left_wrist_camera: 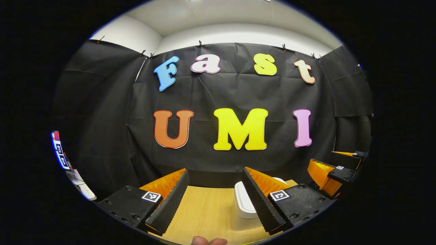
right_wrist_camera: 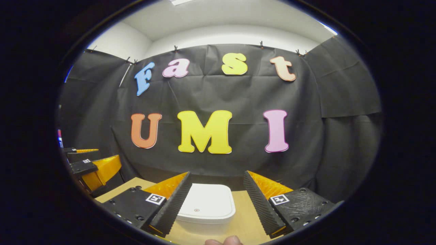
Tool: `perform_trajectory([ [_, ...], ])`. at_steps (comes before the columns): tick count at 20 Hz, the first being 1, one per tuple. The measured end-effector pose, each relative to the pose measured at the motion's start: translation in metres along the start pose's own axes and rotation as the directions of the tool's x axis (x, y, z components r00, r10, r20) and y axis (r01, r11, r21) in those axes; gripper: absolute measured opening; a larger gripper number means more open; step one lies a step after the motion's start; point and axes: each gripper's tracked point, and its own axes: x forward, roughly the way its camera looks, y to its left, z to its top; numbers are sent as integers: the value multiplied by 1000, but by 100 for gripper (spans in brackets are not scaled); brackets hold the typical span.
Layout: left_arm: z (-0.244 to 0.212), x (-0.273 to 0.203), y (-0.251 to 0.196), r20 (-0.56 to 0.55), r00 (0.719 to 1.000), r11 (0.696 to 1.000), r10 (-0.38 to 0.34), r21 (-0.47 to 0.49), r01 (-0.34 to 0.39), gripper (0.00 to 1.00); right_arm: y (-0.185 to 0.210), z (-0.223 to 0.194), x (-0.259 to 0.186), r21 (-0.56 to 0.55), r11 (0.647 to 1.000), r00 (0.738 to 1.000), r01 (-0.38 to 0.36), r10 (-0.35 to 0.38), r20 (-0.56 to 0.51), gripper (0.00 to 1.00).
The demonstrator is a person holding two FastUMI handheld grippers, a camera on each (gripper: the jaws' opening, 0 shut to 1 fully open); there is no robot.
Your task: Press the lid of the desktop garbage bin to open it, pick up the crumpled paper on the desktop and throw it into the bin, then pick up the pop can on the desktop and drop it into the bin, and finally close the garbage bin lid.
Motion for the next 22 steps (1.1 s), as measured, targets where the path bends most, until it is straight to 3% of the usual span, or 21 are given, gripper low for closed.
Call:
perform_trajectory([
  [22,7,-9,6,12,1000,1000,16,14,-16,99,15,1,-4,3,1000,1000,-27,27,5,95],
])
